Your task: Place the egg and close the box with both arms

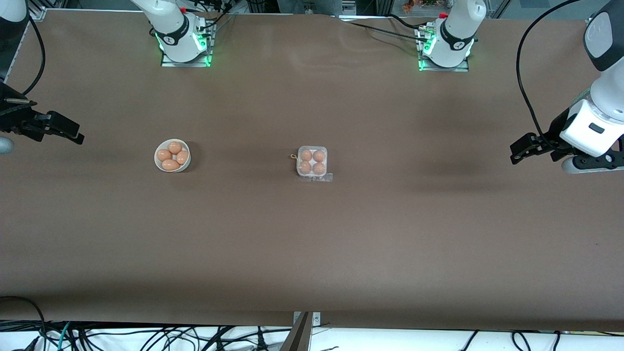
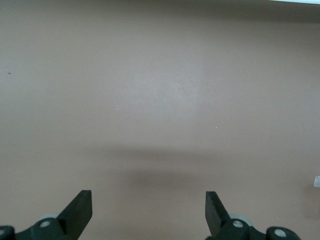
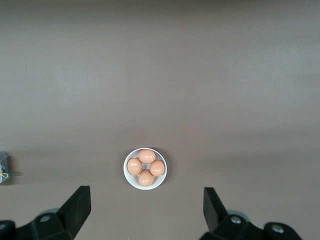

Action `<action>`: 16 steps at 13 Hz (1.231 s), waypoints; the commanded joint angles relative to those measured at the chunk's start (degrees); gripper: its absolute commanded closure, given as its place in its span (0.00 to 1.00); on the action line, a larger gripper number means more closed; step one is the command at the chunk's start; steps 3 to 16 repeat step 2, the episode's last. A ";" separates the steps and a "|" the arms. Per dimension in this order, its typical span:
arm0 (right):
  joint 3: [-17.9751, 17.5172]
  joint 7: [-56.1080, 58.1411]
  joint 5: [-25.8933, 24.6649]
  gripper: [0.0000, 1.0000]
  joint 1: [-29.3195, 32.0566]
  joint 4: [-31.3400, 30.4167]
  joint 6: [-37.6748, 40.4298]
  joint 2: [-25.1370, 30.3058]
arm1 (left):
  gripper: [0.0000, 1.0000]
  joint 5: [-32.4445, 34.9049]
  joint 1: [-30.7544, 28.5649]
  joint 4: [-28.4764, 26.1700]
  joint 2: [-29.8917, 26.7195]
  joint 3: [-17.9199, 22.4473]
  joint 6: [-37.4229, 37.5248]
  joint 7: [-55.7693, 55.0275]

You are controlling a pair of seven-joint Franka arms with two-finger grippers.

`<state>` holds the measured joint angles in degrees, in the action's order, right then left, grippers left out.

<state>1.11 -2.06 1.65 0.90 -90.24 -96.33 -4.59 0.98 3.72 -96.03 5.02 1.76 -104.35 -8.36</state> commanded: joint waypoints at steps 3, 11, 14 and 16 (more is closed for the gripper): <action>-0.14 -0.31 0.46 0.00 0.51 -0.64 0.61 0.81 | 0.00 1.75 -0.56 0.41 0.26 -0.88 0.64 0.62; -0.14 -0.31 0.46 0.00 0.51 -0.64 0.61 0.81 | 0.00 1.75 -0.56 0.41 0.26 -0.88 0.64 0.62; -0.14 -0.31 0.46 0.00 0.51 -0.64 0.61 0.81 | 0.00 1.75 -0.56 0.41 0.26 -0.88 0.64 0.62; -0.14 -0.31 0.46 0.00 0.51 -0.64 0.61 0.81 | 0.00 1.75 -0.56 0.41 0.26 -0.88 0.64 0.62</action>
